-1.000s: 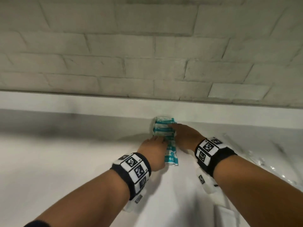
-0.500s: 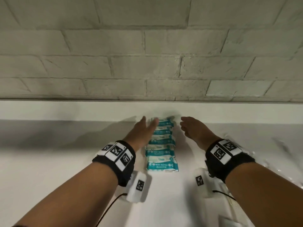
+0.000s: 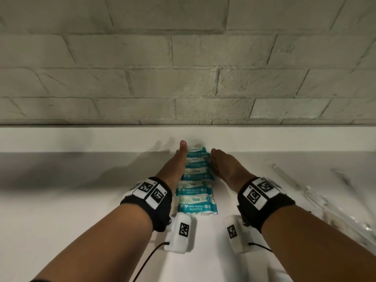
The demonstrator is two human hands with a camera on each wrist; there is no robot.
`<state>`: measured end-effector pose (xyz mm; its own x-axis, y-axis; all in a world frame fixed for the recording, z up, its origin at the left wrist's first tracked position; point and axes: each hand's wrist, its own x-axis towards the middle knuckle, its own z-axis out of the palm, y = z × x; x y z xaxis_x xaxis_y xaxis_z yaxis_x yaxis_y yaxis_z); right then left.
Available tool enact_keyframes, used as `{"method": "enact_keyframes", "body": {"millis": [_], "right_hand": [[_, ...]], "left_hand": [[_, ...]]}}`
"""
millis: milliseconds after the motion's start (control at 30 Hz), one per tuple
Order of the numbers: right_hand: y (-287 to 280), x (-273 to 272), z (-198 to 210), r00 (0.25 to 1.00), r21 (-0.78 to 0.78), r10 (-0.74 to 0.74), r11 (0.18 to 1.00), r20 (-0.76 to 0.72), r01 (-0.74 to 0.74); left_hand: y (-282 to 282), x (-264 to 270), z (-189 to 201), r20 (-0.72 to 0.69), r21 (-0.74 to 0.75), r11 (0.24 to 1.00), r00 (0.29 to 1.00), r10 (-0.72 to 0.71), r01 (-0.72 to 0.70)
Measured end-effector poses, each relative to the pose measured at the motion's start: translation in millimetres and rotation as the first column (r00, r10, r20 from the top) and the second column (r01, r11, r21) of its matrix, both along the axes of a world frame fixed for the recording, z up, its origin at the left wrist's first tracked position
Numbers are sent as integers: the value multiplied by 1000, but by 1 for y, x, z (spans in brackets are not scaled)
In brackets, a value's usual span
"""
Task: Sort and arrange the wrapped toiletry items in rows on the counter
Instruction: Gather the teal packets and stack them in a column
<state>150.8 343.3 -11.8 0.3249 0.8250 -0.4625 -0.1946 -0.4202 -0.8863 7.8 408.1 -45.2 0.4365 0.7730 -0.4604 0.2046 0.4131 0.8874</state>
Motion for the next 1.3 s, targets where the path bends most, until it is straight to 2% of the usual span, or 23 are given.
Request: {"method": "enact_keyframes", "body": {"millis": [67,133,200,300,467,533,567,633,700,767,833,867,900,933,967,1067,1200,1300], "right_hand": [[-6,1,1,1000,-20,-10,1000,6,10],[-12,5,0,999,-33,-40,999,0,40],[-21,8,-4,995,-38,-71,997,-73,68],[-35,3,-11,990,-37,-62,998,-130,57],[-48,-12,-6,999,-28,23,999,-41,-25],[-55,-13,-1,997,-17,75,997,1,-75],[-60,-12,2,988,-32,146,989,46,-145],[-68,-6,6,918,-88,360,933,165,-350],[-76,-9,10,807,-132,541,841,236,-525],[-79,-15,8,721,-206,578,814,381,-543],[-79,-24,7,552,-283,585,795,594,-536],[-77,-27,2,498,-308,575,797,649,-519],[-77,-29,4,473,-325,576,796,666,-511],[-76,-27,3,471,-330,580,793,665,-511],[-76,-26,6,499,-331,590,791,635,-514],[-73,-19,12,634,-280,609,789,476,-547],[-60,-11,26,776,-186,497,867,388,-463],[-44,-10,27,831,-131,459,888,315,-441]], "left_hand": [[-14,-4,19,34,-4,1000,999,-1,1],[-27,-13,31,-4,53,996,998,69,-69],[-35,-24,28,6,62,993,995,102,-102],[-54,-31,20,104,53,997,994,42,-48],[-66,-23,17,230,16,1000,973,-26,23],[-65,-24,18,226,29,999,974,7,-14],[-64,-27,15,223,29,999,975,18,-25],[-62,-30,12,215,28,999,977,12,-19],[-62,-31,9,214,25,1000,977,7,-13],[-62,-29,8,230,16,1000,973,-15,11],[-63,-25,7,248,3,1000,968,-21,21],[-64,-24,8,249,-4,1000,968,-23,25],[-64,-23,7,251,-8,999,968,-30,33],[-63,-23,6,251,-15,999,968,-28,33],[-61,-23,5,246,-18,999,969,-27,32],[-55,-25,4,212,11,1000,977,-21,19],[-45,-21,10,151,50,998,988,40,-48],[-31,-16,7,105,40,998,994,34,-38]]}}
